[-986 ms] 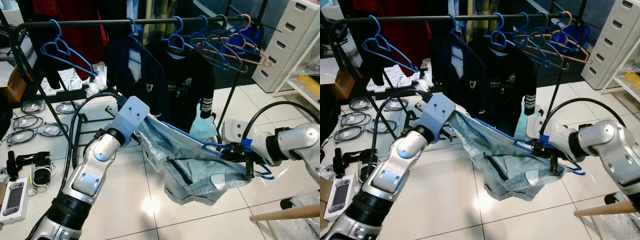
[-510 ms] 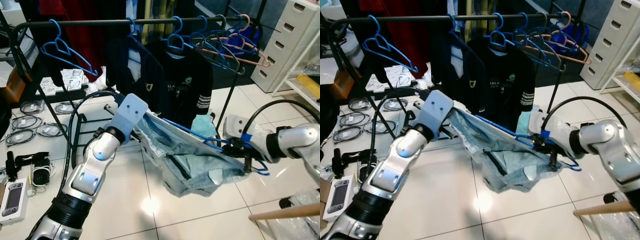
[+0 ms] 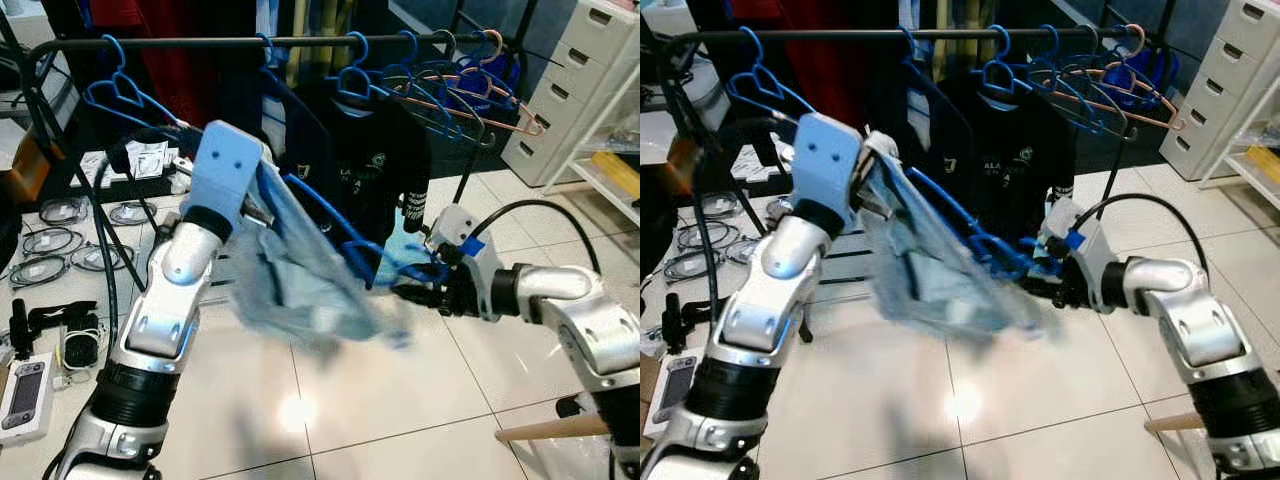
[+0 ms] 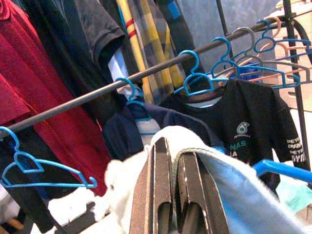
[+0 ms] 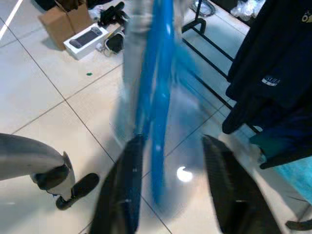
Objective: Hang hanger
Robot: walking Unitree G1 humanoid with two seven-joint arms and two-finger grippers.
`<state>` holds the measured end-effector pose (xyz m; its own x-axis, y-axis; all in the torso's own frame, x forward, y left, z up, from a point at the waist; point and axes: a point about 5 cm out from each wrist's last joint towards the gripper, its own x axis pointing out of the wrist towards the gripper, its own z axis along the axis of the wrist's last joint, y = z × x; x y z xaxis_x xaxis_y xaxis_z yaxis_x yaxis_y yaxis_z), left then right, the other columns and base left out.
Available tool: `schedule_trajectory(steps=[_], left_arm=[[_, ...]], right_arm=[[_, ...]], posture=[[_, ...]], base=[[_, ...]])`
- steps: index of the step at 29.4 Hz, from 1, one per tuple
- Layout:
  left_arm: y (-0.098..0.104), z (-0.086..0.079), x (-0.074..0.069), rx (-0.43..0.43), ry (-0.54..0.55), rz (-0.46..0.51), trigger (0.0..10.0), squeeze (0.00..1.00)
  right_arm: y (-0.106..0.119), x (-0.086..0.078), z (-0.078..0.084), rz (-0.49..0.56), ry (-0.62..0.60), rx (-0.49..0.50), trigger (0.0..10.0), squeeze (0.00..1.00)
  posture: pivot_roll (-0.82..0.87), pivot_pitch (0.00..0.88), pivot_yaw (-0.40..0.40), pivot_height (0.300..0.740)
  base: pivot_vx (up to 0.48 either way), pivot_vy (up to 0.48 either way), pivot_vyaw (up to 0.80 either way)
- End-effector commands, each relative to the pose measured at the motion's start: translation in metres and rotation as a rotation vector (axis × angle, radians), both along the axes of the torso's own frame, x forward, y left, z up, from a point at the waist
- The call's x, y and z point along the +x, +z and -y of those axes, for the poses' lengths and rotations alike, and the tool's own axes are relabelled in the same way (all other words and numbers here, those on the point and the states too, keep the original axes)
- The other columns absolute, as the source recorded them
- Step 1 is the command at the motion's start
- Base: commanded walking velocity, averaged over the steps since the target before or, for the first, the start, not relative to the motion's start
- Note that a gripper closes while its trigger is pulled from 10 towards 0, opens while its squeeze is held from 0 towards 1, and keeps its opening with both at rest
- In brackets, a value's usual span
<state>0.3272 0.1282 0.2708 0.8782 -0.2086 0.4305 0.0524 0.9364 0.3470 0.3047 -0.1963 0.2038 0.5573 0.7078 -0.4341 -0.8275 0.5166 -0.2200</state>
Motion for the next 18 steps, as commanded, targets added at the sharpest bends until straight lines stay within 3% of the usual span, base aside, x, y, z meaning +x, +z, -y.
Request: schedule_trajectory(steps=[1,6,15,18], left_arm=[[0.014,-0.002,-0.006,-0.003,-0.008,0.075,10.0,0.0],[0.013,-0.003,-0.005,0.003,0.001,0.073,10.0,0.0],[0.012,0.0,-0.004,0.0,-0.007,0.069,10.0,0.0],[0.013,0.001,-0.003,0.0,-0.01,0.071,10.0,0.0]], right_arm=[[-0.001,-0.004,0.0,-0.002,0.02,0.016,10.0,1.0],[-0.006,-0.016,0.008,-0.047,0.042,-0.008,10.0,1.0],[-0.008,-0.018,0.009,-0.042,0.027,0.006,10.0,1.0],[0.001,-0.022,0.007,-0.035,0.062,0.093,10.0,1.0]], posture=[[-0.08,0.149,0.015,0.74],[-0.09,0.149,0.019,0.74],[-0.09,0.147,0.023,0.74],[-0.08,0.146,0.021,0.74]], base=[[0.0,0.0,0.0],[0.0,0.0,0.0],[0.0,0.0,0.0],[0.0,0.0,0.0]])
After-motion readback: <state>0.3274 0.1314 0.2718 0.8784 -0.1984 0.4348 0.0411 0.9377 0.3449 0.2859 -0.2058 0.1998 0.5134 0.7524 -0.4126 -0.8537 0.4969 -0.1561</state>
